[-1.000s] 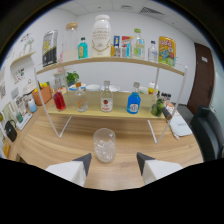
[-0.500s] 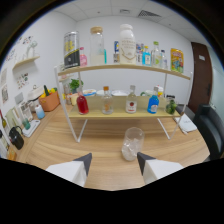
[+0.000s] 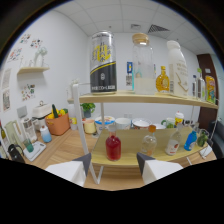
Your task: Make me a cup of Vodka Sunrise.
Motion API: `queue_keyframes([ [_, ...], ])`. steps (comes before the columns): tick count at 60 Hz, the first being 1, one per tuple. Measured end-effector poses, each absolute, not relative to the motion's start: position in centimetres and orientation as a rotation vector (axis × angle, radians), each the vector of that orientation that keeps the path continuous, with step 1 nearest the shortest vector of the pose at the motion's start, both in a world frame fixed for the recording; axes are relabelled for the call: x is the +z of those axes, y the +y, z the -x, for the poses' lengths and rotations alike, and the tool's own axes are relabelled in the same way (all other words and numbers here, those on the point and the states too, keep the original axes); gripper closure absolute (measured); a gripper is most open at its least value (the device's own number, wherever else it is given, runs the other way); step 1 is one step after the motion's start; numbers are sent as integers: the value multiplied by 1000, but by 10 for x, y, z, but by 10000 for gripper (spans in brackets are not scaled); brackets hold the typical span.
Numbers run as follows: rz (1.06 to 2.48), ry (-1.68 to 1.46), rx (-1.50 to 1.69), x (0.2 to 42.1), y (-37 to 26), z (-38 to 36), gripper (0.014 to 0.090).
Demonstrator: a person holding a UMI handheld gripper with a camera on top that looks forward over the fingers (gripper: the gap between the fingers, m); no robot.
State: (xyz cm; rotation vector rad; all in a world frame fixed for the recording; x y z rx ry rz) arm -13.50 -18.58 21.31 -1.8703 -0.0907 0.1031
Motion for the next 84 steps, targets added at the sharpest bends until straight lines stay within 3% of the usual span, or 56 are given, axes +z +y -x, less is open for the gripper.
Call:
queue_keyframes([
  [6,1866,-84,94,210,-155,137,212],
  [13,1883,-72,83,195,-127,144,287],
  [15,1887,-76,85,190,-122,146,336],
  [20,1908,-70,56,179,-113,145,548],
  [26,1895,-78,44,179,-112,145,619],
  [28,1891,-85,10,178,-110,140,683],
  [45,1870,-103,48,180,-116,145,699],
  [61,1818,-118,53,206,-164,123,701],
  [75,1876,-32,63,171,-206,78,704],
  [84,1901,216,293,160,-213,61,701],
])
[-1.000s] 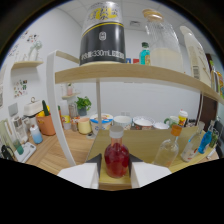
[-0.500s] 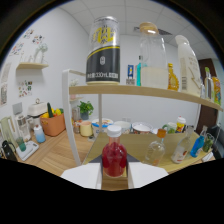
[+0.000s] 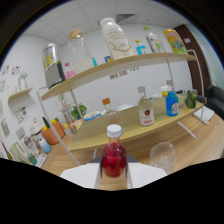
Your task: Make me a cup of Vodka Sunrise.
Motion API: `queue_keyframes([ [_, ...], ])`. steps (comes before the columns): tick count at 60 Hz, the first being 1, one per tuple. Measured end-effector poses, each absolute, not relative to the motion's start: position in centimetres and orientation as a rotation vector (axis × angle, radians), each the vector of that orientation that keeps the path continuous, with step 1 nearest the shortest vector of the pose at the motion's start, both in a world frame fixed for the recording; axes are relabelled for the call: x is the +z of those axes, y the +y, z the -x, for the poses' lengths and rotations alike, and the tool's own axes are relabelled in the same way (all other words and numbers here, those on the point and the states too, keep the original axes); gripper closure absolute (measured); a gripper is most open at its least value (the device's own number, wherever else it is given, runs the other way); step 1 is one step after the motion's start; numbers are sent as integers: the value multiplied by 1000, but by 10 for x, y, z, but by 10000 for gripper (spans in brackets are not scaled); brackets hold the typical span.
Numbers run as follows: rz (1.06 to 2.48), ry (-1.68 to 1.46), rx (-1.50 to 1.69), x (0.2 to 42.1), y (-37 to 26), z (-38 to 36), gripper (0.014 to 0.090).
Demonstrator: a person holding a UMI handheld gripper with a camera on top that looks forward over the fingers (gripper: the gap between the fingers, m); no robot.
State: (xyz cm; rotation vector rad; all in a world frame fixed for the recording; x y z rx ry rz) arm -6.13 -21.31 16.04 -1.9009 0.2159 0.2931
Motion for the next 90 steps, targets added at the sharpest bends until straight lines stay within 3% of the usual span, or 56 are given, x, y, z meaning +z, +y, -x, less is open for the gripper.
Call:
queue_keyframes([
  [17,1665,851,1054,188,-204,53,703],
  [38,1027,1430,1777,226,-195,23,708],
  [44,902,1506,1896,232,-196,16,707],
  [57,907,1532,1905,228,-196,20,705],
  [65,1071,1377,1745,241,-198,29,705],
  [76,1437,885,1247,284,-207,55,704],
  [85,1585,474,729,312,-209,80,701],
  [90,1638,283,469,298,-210,95,701],
])
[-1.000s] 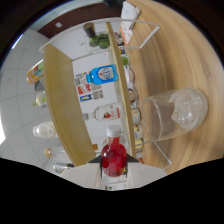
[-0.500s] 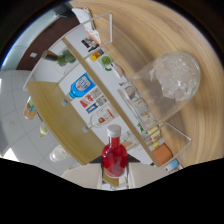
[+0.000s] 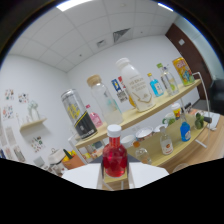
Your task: Make me a cup of Vodka Sunrise.
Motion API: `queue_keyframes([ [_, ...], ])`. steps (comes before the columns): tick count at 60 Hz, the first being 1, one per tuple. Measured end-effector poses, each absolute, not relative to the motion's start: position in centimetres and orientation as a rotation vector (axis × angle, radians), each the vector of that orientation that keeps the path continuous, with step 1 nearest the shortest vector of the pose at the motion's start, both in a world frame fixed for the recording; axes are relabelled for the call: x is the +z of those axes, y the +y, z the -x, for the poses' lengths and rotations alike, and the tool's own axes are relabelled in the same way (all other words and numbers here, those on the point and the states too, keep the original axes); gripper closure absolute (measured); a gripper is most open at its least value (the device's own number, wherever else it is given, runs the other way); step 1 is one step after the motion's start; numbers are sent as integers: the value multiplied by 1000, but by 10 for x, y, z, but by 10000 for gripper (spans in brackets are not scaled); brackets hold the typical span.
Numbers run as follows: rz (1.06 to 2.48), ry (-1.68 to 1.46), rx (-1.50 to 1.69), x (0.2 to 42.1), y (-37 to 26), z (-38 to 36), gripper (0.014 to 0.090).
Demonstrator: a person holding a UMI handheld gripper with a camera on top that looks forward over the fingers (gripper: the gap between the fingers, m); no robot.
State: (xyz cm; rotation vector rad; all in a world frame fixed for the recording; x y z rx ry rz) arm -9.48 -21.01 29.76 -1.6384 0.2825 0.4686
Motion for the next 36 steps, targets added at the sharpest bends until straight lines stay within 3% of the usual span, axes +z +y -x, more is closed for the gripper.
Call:
queue_keyframes([
  [6,1690,121,297,264,-209,128,704],
  [25,2025,-34,96,84,-204,168,706],
  [36,2144,-20,61,37,-205,176,706],
])
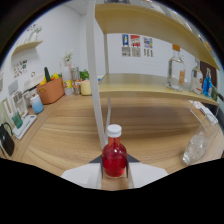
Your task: Make me a cup of Vodka Sunrise.
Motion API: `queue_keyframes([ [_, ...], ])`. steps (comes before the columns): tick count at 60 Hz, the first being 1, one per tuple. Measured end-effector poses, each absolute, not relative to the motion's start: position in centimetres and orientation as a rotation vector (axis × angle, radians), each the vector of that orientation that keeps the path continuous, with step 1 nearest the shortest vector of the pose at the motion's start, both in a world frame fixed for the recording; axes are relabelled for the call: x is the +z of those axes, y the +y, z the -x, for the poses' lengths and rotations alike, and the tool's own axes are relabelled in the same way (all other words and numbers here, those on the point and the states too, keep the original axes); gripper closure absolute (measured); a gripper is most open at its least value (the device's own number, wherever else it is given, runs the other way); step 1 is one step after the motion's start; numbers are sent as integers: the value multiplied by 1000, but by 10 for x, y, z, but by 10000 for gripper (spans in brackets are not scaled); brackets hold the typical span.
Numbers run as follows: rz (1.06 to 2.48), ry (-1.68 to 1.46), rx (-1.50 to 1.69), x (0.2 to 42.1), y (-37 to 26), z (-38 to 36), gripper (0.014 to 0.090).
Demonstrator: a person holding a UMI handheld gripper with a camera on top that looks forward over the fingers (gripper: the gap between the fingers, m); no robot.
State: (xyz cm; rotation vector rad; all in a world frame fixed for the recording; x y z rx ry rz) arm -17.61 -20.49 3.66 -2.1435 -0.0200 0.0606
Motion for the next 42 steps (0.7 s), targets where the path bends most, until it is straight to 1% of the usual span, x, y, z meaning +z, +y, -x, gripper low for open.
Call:
queue_keyframes([
  [17,2234,-34,54,7,-209,189,698],
  [34,2226,-53,54,5,-217,190,682],
  [36,2235,-55,58,4,-219,190,659],
  [41,2245,-62,74,6,-222,190,561],
  [42,2245,-64,76,7,-223,190,531],
])
